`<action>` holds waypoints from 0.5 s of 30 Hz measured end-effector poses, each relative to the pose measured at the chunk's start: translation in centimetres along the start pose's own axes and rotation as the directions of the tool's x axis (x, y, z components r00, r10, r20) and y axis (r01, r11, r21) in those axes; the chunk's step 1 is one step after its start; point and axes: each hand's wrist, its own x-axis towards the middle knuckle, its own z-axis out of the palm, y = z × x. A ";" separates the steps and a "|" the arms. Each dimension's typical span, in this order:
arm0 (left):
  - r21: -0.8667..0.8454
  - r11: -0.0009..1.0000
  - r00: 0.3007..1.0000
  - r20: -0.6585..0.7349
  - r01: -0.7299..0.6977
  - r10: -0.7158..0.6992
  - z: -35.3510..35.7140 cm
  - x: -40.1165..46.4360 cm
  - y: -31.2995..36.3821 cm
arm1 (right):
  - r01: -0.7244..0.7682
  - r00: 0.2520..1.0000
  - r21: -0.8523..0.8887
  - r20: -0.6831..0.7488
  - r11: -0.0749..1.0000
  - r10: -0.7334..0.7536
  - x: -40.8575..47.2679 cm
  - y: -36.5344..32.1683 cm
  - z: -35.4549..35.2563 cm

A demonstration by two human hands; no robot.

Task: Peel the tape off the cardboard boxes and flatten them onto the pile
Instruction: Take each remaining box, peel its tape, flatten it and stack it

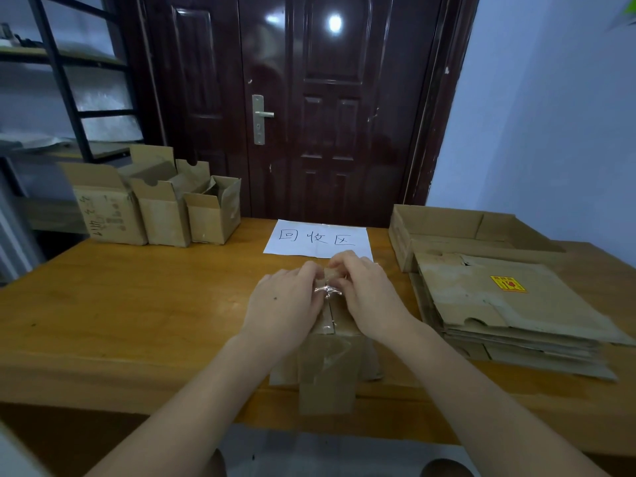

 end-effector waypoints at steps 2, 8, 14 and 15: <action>-0.004 1.000 0.999 -0.030 0.014 -0.014 0.1 0.0 0.0 | 0.038 0.999 0.008 0.019 0.999 -0.038 -0.1 0.1 -0.1; -0.010 0.999 0.998 -0.047 0.047 -0.048 0.5 -0.2 0.0 | 0.062 0.998 0.019 0.024 0.998 -0.062 0.1 0.5 0.1; -0.050 0.999 1.000 -0.009 0.012 -0.012 0.4 -0.2 -0.4 | 0.132 0.991 -0.108 -0.007 0.985 -0.133 0.0 0.8 0.2; -0.035 0.999 1.000 -0.003 0.001 -0.001 0.3 -0.2 -0.4 | 0.135 0.990 -0.110 -0.019 0.985 -0.138 -0.1 0.9 0.2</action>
